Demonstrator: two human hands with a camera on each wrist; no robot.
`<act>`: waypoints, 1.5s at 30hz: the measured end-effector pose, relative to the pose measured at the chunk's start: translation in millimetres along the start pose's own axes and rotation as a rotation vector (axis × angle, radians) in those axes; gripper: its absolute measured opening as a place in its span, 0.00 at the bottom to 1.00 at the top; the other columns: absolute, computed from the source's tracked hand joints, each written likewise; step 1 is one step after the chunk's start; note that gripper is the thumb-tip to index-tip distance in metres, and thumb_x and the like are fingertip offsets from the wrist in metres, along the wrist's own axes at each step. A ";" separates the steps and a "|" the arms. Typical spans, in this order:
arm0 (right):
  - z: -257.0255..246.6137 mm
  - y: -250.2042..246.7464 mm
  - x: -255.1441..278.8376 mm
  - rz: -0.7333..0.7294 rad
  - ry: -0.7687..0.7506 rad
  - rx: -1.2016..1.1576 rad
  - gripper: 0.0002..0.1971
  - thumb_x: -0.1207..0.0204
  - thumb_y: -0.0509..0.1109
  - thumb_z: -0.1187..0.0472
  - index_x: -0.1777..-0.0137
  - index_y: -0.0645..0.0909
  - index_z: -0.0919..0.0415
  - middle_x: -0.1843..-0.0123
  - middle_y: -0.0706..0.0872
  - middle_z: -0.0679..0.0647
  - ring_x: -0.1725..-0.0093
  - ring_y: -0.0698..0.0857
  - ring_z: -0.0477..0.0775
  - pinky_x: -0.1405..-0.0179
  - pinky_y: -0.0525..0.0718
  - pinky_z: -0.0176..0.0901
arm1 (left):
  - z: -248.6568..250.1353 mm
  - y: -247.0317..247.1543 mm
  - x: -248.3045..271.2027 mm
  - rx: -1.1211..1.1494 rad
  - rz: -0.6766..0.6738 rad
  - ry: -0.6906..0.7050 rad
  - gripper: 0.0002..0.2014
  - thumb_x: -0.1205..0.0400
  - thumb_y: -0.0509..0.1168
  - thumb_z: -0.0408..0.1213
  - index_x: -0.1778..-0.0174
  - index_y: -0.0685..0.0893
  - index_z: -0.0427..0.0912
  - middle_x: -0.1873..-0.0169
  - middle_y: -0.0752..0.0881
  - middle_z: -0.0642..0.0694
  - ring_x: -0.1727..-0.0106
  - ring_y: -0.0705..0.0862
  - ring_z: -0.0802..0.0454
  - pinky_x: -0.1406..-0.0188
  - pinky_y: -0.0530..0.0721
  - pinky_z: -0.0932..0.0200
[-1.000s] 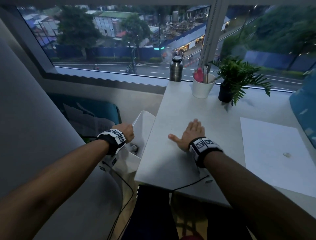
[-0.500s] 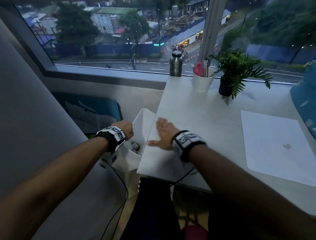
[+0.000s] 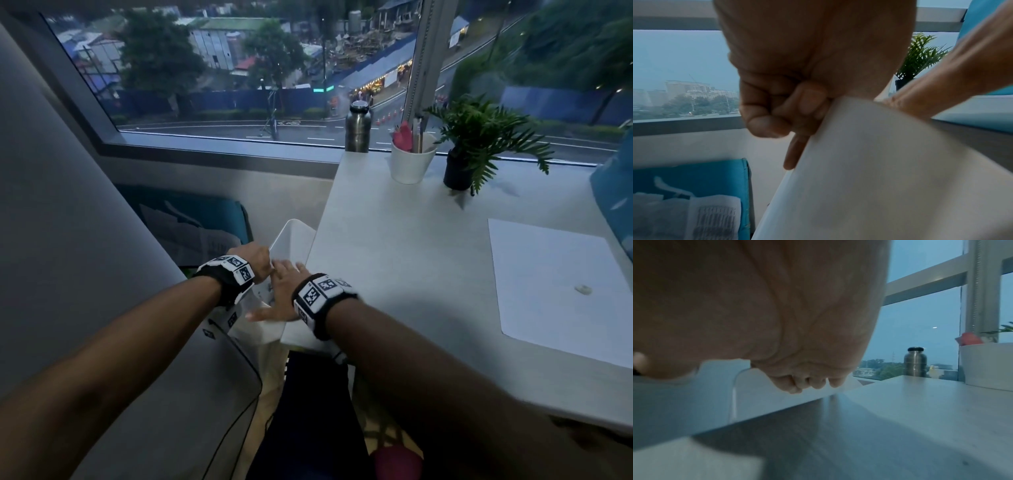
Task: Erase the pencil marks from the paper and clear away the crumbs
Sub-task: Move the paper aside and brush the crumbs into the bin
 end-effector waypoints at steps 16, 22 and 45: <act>88.2 8.8 64.8 0.050 0.373 -0.106 0.70 0.40 0.51 0.14 0.17 0.35 0.71 0.14 0.36 0.68 0.14 0.39 0.68 0.15 0.41 0.60 | -3.3 7.4 19.6 0.033 -0.020 0.005 0.13 0.19 0.59 0.36 0.47 0.85 0.35 0.46 0.87 0.35 0.48 0.86 0.34 0.53 0.82 0.50; -2.7 -8.0 39.4 0.024 0.039 -0.103 0.45 0.19 0.52 0.33 0.15 0.49 0.68 0.13 0.51 0.65 0.14 0.53 0.64 0.16 0.55 0.57 | -6.5 12.1 25.9 0.006 -0.012 -0.005 0.15 0.17 0.57 0.37 0.41 0.84 0.35 0.41 0.86 0.35 0.44 0.86 0.34 0.47 0.83 0.47; 183.4 -36.1 52.7 0.066 0.627 -0.153 0.57 0.28 0.54 0.23 0.15 0.39 0.67 0.14 0.40 0.67 0.14 0.42 0.68 0.17 0.46 0.66 | -12.6 9.4 -18.6 0.026 -0.015 -0.008 0.15 0.16 0.58 0.39 0.40 0.83 0.34 0.38 0.84 0.34 0.41 0.84 0.35 0.45 0.83 0.47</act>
Point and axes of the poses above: each hand's wrist, its own x-axis away from the middle knuckle, its own y-axis out of the palm, z = x × y, the point moved 4 cm from there along -x, towards the middle knuckle
